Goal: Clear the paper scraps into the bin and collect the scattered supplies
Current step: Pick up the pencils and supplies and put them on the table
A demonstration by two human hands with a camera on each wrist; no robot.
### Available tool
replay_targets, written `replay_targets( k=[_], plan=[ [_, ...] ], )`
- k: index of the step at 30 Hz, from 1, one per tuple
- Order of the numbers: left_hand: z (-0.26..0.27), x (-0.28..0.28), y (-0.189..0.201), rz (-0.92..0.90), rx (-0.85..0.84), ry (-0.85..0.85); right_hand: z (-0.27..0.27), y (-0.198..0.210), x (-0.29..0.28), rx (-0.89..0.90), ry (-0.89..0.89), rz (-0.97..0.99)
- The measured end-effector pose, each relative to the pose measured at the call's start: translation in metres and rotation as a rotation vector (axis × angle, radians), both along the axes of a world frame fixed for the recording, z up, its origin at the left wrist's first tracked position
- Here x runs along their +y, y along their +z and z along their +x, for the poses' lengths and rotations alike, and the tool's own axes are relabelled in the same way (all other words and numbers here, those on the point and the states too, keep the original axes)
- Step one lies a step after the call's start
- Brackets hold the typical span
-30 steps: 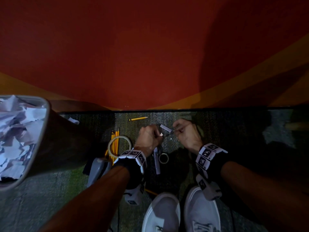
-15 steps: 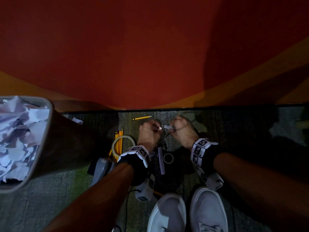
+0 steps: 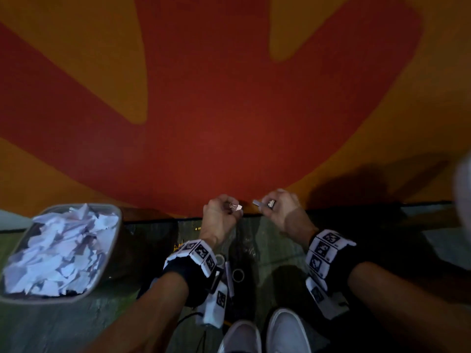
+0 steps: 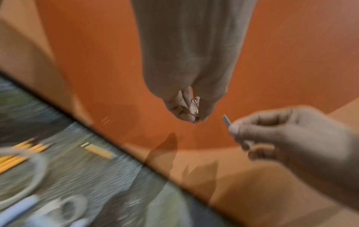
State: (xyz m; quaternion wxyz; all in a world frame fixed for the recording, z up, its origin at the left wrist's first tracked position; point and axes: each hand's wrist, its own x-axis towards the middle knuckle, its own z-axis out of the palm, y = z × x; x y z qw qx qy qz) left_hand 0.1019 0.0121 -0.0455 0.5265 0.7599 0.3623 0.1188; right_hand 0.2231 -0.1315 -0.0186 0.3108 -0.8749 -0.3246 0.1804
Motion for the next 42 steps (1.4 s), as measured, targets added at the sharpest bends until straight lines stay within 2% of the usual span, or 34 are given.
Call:
replay_targets(
  k=[6,13,16,19,22,25,28,30,33,36,39,42],
  plan=[
    [0.008,-0.042,0.135,0.009,-0.163,-0.118,-0.007,0.133,-0.06,-0.137,-0.027,0.091],
    [0.04,-0.12,0.285,0.148,-0.266,-0.497,-0.025,0.272,-0.168,-0.346,-0.249,0.188],
    [0.053,-0.173,0.331,0.236,-0.307,-0.662,-0.033,0.314,-0.23,-0.416,-0.41,0.243],
    [0.063,-0.234,0.36,0.249,-0.342,-0.79,-0.041,0.332,-0.291,-0.468,-0.517,0.177],
    [0.069,-0.278,0.366,0.336,-0.317,-0.907,-0.041,0.328,-0.324,-0.475,-0.58,0.083],
    [0.069,-0.294,0.359,0.449,-0.255,-0.97,-0.042,0.321,-0.335,-0.419,-0.542,-0.051],
    [0.061,-0.278,0.357,0.5,-0.221,-0.955,-0.04,0.323,-0.336,-0.425,-0.528,-0.181],
    [0.049,-0.252,0.357,0.531,-0.206,-0.942,-0.042,0.331,-0.327,-0.443,-0.502,-0.163],
    [0.021,-0.196,0.348,0.566,-0.155,-0.89,-0.049,0.343,-0.287,-0.438,-0.352,-0.041],
    [-0.01,-0.137,0.337,0.531,-0.081,-0.82,-0.056,0.335,-0.225,-0.337,-0.086,0.004],
    [-0.035,-0.078,0.318,0.546,-0.034,-0.686,-0.059,0.298,-0.157,-0.231,0.147,-0.053],
    [-0.053,-0.025,0.281,0.532,0.09,-0.646,-0.06,0.25,-0.099,-0.107,0.25,-0.123]
  ],
)
